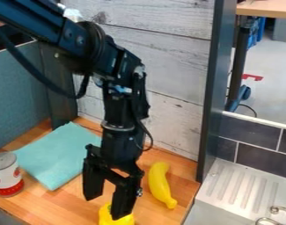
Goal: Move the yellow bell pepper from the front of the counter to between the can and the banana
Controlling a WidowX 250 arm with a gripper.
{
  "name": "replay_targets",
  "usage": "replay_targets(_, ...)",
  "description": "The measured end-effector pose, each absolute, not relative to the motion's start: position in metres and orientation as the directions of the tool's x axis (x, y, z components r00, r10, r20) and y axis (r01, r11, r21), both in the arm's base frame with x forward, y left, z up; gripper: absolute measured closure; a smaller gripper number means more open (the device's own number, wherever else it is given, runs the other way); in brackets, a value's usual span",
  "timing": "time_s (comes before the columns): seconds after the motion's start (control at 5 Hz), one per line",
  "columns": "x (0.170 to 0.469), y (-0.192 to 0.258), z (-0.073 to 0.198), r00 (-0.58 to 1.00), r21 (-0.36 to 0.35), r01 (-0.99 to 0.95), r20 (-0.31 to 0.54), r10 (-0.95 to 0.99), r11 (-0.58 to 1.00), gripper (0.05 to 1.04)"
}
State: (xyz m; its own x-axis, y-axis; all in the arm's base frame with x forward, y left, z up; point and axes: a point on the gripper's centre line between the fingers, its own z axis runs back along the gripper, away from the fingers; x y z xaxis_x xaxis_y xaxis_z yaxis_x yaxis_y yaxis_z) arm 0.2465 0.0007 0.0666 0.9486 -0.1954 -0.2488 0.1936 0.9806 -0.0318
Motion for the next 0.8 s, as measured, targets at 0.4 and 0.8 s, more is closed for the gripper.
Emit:
replay_targets(0.4, 0.246, 0.001, 0.065, 0.948, -0.03, 0.184, -0.258, -0.185, 0.982, 0.704)
replay_targets(0.8, 0.246, -0.005, 0.056, 0.94, -0.074, 0.194, -0.272, -0.207, 0.978, 0.973)
